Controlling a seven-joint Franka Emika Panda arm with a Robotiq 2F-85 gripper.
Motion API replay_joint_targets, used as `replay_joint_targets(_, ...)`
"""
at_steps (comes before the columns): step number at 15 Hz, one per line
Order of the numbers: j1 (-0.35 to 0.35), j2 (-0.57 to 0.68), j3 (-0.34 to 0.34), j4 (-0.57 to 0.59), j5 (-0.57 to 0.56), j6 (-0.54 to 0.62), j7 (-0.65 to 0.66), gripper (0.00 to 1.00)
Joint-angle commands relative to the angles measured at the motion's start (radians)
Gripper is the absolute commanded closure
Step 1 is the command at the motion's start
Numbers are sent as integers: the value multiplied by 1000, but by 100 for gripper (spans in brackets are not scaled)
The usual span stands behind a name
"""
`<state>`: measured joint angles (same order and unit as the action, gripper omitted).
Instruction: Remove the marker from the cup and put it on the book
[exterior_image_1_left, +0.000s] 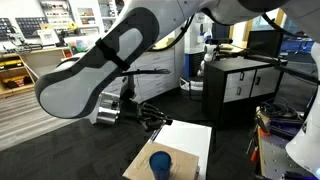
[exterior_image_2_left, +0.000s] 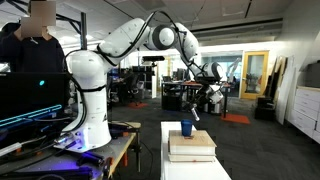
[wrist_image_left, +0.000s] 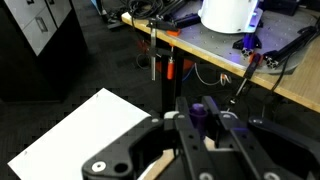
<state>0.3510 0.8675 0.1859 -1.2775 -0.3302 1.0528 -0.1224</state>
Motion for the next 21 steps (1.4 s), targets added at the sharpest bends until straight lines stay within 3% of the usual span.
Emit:
replay_joint_targets(1,-16,-61,-4,-86,15,67,52,94)
replay_joint_targets(21,-36,-246,-27,-539,-41,613,159,94)
